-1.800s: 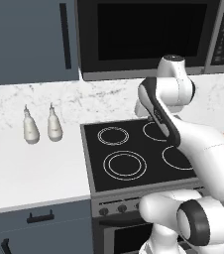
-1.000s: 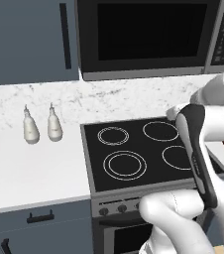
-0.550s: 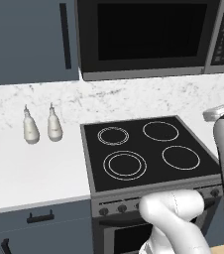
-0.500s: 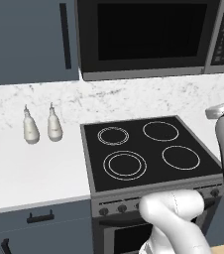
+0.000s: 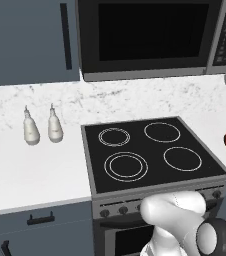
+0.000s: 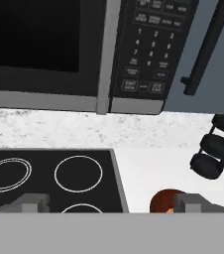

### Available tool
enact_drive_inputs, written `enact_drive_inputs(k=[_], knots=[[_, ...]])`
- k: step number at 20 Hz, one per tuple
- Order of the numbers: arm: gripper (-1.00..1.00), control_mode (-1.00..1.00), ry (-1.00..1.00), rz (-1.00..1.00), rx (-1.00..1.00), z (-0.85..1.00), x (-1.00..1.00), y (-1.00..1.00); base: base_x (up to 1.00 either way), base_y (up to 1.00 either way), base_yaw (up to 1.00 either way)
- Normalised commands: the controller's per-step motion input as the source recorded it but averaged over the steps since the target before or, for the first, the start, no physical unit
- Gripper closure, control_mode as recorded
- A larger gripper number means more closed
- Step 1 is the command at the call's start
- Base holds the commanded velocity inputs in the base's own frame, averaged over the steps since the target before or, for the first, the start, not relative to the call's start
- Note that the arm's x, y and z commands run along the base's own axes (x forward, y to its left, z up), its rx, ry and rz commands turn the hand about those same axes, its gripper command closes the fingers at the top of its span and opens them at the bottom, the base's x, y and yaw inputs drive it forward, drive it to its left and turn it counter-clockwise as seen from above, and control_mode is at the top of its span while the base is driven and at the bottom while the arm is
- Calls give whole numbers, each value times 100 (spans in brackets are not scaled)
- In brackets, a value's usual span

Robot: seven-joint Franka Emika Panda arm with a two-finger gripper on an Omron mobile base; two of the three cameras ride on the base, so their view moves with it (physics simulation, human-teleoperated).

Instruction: Open the microwave, place the bowl with waffle inside the microwave, then close the microwave door and turn it on.

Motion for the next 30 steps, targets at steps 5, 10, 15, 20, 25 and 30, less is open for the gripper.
enact_drive_inputs(k=[5, 10, 15, 20, 25, 30], knots=[[-100, -100, -1, 3, 15, 29, 57, -19, 0, 0, 0], [-100, -100, 4, 3, 6, 8, 66, 0, 0, 0, 0], [-100, -100, 1, 0, 0, 0, 28, 0, 0, 0, 0], [-100, -100, 0, 0, 0, -2, 77, 0, 0, 0, 0], [-100, -100, -12, 0, 0, -1, 58, -3, 0, 0, 0], [-100, -100, -34, 1, 0, -1, 42, 0, 0, 0, 0]])
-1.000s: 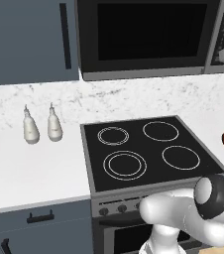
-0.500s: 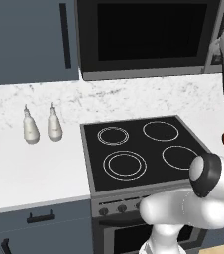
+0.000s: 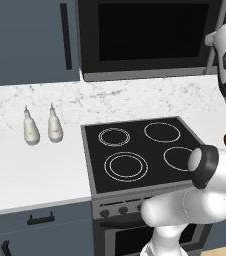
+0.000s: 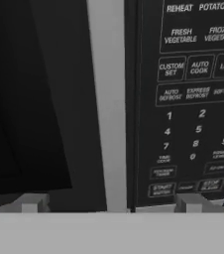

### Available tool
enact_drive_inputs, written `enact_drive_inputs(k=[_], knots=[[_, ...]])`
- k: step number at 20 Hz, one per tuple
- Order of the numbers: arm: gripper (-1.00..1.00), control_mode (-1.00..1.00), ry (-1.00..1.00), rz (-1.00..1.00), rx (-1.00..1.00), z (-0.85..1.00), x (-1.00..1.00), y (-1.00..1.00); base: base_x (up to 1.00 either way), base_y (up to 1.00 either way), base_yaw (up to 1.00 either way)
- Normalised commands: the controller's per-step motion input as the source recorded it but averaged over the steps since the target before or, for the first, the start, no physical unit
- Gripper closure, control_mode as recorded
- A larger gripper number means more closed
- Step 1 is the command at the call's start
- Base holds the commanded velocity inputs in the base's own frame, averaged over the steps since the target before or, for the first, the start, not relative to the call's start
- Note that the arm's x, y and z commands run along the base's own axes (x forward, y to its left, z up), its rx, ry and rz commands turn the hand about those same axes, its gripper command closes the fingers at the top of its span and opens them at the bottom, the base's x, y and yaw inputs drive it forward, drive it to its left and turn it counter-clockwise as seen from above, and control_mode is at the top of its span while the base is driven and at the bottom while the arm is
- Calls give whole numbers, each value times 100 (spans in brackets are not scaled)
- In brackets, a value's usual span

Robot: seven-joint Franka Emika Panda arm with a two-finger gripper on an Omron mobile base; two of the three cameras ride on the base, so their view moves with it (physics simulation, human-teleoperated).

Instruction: Open the microwave, place the bowl with waffle inside the microwave, then close the microwave door and turn it on.

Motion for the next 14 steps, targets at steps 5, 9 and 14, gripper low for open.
enact_drive_inputs(k=[5, 9, 14], knots=[[-100, -100, -11, 1, 0, -7, 51, -2, 0, 0, 0], [-100, -100, 0, 0, 2, -9, 53, -14, 0, 0, 0], [-100, -100, 0, 2, 5, -9, 45, -21, 0, 0, 0]])
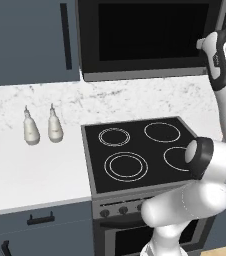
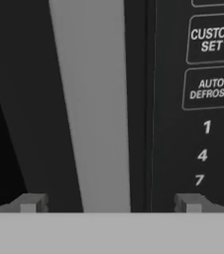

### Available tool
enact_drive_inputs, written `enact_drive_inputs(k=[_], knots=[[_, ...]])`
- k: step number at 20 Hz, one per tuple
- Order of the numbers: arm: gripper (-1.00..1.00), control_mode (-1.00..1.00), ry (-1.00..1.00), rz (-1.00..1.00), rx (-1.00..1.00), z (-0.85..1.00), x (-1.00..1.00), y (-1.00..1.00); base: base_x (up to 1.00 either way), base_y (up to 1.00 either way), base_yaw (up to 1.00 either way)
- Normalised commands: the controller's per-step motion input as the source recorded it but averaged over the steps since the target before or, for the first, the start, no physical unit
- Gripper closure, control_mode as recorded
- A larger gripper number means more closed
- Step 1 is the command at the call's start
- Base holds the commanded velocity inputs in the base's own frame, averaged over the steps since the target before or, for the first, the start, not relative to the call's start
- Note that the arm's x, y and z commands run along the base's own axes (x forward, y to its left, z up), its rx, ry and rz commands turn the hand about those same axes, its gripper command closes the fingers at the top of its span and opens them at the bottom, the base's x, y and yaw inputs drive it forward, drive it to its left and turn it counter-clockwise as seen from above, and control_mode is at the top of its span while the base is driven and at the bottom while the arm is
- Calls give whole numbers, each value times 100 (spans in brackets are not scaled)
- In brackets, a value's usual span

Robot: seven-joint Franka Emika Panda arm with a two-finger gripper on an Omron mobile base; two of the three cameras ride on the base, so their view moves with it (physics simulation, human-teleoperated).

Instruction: Open the microwave, place the bowl with waffle inside the microwave, then close the microwave door and turn it on.

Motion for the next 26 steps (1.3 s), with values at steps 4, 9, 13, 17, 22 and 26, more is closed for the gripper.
enact_drive_inputs(k=[4, 9, 13, 17, 22, 26], knots=[[-100, -100, 0, 2, 2, -20, 40, -12, 0, 0, 0], [100, -100, 0, 1, 0, -30, 44, -1, 0, 0, 0], [100, -100, 6, 0, 0, -14, 22, 0, 0, 0, 0], [100, -100, 10, 0, 0, -9, 5, 0, 0, 0, 0], [100, -100, 1, 0, 0, -5, 1, 2, 0, 0, 0], [100, -100, -4, 0, 0, 0, -44, 0, 0, 0, 0]])
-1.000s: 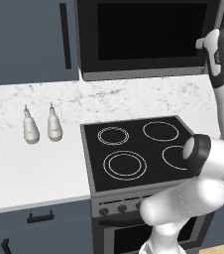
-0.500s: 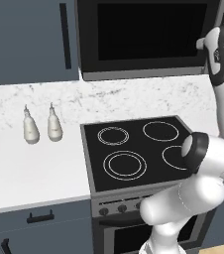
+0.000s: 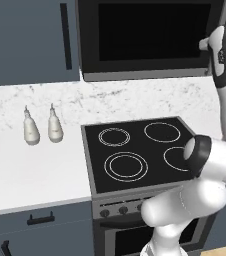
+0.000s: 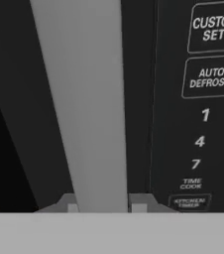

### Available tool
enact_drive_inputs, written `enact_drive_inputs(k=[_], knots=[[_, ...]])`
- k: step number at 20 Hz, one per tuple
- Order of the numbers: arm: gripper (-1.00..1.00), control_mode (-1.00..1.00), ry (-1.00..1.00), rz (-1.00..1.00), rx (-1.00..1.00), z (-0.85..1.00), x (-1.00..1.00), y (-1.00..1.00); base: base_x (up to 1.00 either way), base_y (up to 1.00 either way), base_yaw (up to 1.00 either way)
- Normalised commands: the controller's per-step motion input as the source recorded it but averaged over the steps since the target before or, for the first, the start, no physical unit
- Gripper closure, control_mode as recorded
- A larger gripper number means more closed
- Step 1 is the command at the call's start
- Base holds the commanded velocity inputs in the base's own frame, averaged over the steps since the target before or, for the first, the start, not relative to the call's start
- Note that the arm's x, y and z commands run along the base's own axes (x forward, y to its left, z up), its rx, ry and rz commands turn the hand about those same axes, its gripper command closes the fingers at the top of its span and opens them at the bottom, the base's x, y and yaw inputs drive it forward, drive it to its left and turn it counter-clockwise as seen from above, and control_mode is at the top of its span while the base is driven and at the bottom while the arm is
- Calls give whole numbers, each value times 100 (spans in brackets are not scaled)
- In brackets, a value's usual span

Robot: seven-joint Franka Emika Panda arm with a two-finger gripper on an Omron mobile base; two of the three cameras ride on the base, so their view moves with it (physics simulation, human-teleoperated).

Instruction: Open the microwave, place the bowl with waffle inside the microwave, then close the microwave door and turn it on.

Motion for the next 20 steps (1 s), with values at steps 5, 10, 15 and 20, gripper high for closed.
enact_drive_inputs(k=[5, 10, 15, 20], knots=[[100, -100, -5, -6, 0, 25, -98, 7, 0, 0, 0], [100, -100, 0, -23, 0, 25, -100, 19, 0, 0, 0], [100, -100, 7, -32, -3, 6, -100, 33, 0, 0, 0], [100, -100, 0, -31, -5, 0, -100, 39, 0, 0, 0]])
